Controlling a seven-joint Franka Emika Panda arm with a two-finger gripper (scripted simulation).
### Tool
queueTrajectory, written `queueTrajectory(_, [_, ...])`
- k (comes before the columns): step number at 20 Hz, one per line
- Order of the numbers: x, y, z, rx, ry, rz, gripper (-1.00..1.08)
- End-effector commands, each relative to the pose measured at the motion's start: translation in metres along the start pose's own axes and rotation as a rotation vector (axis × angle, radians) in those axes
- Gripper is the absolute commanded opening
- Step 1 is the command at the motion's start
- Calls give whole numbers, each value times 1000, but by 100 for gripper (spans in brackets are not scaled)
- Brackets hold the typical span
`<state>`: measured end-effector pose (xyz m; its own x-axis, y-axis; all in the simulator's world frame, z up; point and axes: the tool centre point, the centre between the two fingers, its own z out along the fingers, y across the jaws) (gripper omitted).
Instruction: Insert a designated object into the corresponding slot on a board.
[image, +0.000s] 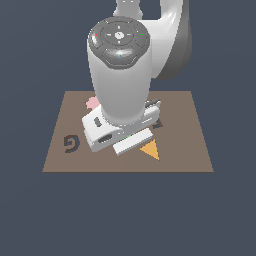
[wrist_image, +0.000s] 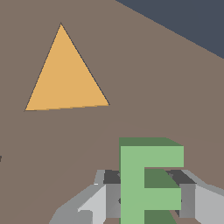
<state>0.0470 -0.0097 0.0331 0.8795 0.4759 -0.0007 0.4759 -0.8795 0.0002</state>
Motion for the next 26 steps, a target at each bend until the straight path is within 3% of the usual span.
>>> queueTrajectory(1, [-4, -18, -1, 0, 1, 34, -100])
queueTrajectory(14, [-13, -101, -6, 0, 1, 187, -100])
queueTrajectory(26, [-11, -121, -6, 0, 0, 221, -100])
